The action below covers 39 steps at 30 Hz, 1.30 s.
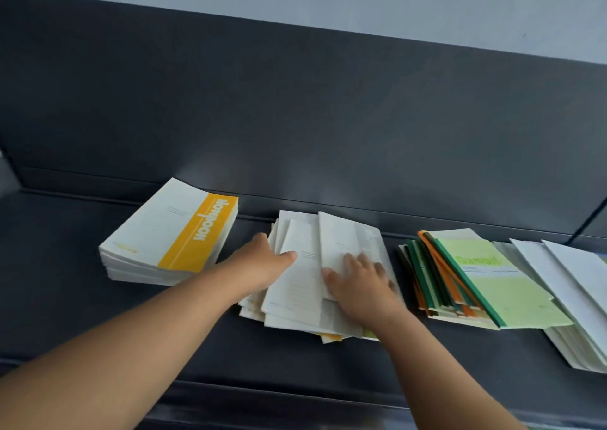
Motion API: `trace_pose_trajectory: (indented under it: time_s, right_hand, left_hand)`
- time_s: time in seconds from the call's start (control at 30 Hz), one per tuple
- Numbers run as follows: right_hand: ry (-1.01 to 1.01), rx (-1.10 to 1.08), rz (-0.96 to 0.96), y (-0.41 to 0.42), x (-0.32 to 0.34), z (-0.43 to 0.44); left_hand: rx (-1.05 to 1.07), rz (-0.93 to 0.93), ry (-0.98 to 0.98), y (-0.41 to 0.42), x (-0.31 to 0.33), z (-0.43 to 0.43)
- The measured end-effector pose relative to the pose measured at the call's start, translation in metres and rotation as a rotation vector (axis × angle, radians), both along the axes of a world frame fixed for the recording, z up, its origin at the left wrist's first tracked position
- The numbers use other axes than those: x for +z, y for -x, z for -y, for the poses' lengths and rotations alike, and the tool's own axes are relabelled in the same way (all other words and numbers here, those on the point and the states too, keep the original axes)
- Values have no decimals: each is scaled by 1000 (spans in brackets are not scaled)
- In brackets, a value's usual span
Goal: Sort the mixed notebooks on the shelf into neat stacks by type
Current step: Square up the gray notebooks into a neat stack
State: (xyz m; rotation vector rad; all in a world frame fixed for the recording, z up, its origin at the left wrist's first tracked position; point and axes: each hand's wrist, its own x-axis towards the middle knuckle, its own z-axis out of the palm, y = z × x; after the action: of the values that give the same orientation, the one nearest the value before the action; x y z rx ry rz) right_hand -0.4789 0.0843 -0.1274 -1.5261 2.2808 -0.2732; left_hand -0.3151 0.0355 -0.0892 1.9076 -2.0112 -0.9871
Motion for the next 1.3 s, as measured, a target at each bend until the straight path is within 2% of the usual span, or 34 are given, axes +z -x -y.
trace_pose_trajectory:
  time_s: [0.13,0.23,0.33,0.4,0.53,0.63,0.73,0.83,1.07,1.3]
  right_hand:
    - [91,144,75,-7,21,-8]
    - [204,38,66,13,25,-4]
    - [32,-94,103,35,15,-1]
    - [-35,-98,149,37,8,0]
    - [26,-15,185,32,4,-2]
    - [97,-29,339,37,10,-2]
    - [197,-175,651,46,13,-1]
    - [176,-321,881,50,11,0]
    - [150,-325,967,47,5,2]
    - [424,-244,1039,42,11,-4]
  left_hand:
    - [7,-5,42,15,-5,-4]
    - [69,-57,43,18,-4,-6]
    - [138,-116,30,22,-4,-9]
    - [174,-154,19,28,-3,-12]
    - [202,-240,4,40,-2,-16]
    - [267,-321,-3,42,-6,-16]
    - [423,-466,-50,37,-9,-13]
    - [529,-597,-143,34,-6,-10]
    - [542,-619,-227,32,-7,-13]
    - [431,-801,-45,25,0,-18]
